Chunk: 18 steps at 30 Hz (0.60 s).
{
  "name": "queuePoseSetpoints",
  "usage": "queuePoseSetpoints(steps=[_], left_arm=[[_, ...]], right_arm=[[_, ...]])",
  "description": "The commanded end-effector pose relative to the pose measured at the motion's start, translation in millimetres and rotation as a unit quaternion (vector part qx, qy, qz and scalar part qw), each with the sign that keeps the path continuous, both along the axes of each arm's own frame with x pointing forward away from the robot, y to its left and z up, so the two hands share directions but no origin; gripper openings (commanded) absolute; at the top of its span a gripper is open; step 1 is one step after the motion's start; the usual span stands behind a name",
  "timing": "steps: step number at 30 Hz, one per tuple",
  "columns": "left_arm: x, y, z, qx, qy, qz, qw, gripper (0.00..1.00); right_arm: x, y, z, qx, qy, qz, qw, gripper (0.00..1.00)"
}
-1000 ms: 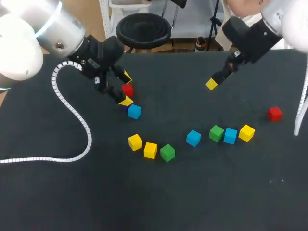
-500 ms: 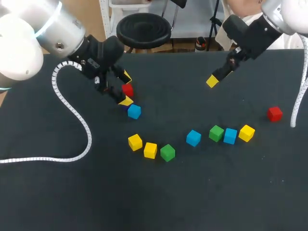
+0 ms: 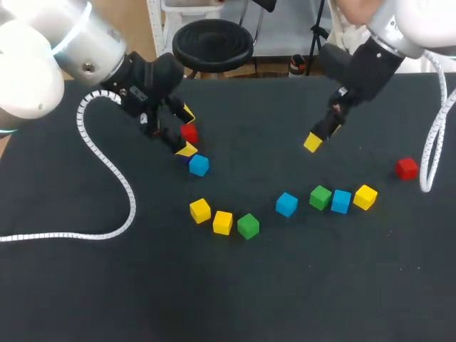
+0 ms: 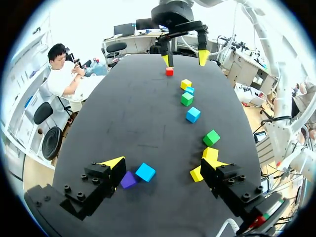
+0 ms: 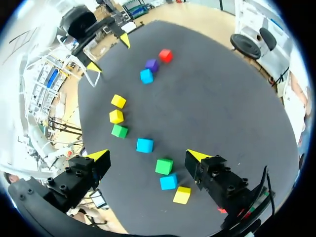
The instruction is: Place the blue cubes, place green cubes on the blue cubes, place the yellow cubes on the green cubes, then place the red cubes on the yellow cubes, and place purple cube on the red cubes.
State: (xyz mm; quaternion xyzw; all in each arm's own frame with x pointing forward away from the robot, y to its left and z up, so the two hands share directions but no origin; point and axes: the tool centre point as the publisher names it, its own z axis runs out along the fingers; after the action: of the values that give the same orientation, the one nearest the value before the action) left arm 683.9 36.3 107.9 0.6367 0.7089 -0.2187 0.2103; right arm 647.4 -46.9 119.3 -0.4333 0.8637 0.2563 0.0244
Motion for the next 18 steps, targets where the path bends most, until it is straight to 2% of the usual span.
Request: queuePoseSetpoints(steps=[1,11,18], left_arm=[[0.2,1,0.2,0.000,0.000,-0.001,1.000,1.00],[0.2,1,0.2,0.000,0.000,-0.001,1.000,1.00],[0.2,1,0.2,0.000,0.000,-0.001,1.000,1.00]], right_arm=[[-9.0,-7,-9,0.007,0.010,-0.007,1.000,1.00],[-40.9,-30,-28,0.038,0.021,-0.024,0.999,1.00],[-44.5,-47,-23,0.034,0.023,-0.030,0.999,1.00]])
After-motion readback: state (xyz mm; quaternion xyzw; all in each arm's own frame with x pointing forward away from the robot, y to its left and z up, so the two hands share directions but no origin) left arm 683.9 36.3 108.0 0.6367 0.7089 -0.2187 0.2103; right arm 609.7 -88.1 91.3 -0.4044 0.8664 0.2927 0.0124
